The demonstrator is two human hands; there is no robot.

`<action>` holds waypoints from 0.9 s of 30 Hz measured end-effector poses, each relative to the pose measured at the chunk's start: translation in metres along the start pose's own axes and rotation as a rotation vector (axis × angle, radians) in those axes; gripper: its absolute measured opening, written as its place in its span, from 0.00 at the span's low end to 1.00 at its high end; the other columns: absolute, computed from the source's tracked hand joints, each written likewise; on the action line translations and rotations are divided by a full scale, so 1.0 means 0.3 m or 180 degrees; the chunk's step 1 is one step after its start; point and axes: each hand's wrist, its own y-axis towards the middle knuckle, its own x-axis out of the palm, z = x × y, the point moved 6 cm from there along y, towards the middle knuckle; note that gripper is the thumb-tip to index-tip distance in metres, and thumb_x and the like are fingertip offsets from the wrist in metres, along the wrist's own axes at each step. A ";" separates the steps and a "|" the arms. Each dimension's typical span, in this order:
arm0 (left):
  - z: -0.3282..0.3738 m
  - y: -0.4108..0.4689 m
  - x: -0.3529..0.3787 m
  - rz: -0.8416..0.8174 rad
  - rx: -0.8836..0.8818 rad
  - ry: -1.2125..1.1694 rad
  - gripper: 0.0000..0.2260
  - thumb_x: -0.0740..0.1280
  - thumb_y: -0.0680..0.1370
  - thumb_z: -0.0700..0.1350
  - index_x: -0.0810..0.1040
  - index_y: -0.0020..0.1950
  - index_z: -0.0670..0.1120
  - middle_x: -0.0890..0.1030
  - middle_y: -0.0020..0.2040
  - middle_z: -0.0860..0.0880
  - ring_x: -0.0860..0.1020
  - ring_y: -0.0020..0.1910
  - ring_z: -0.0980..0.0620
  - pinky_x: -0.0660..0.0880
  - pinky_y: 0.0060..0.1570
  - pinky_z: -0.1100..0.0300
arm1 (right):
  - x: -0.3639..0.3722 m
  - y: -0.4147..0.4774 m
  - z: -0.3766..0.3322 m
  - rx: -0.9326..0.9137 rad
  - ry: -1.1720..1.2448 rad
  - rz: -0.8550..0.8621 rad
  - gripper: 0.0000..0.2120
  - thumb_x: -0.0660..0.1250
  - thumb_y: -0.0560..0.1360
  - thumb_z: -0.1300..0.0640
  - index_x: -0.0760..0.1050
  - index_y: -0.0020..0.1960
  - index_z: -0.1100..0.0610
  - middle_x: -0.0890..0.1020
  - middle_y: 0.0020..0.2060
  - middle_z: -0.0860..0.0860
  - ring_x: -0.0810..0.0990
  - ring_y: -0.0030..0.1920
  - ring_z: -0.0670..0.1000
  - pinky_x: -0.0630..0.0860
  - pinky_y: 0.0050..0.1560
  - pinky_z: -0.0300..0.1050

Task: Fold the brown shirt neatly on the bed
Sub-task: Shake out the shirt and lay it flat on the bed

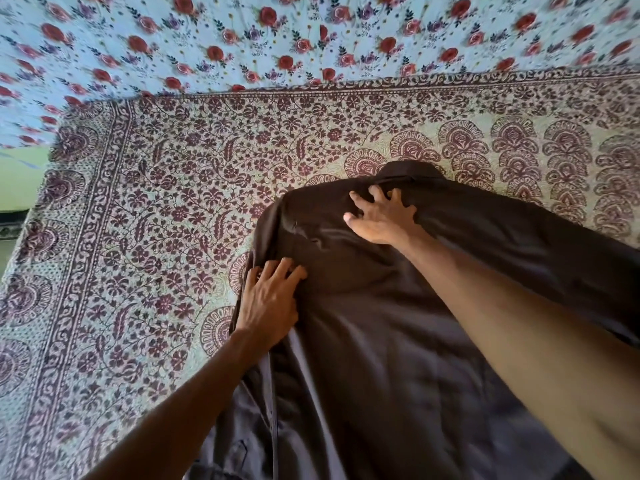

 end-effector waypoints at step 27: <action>0.272 -0.077 -0.061 -0.0543 0.0082 -0.0906 0.22 0.64 0.75 0.51 0.66 0.69 0.53 0.69 0.65 0.50 0.71 0.62 0.45 0.73 0.58 0.47 | 0.040 -0.415 0.153 -0.0112 0.0550 0.1779 0.15 0.66 0.74 0.52 0.77 0.60 0.54 0.79 0.57 0.51 0.76 0.58 0.58 0.75 0.55 0.55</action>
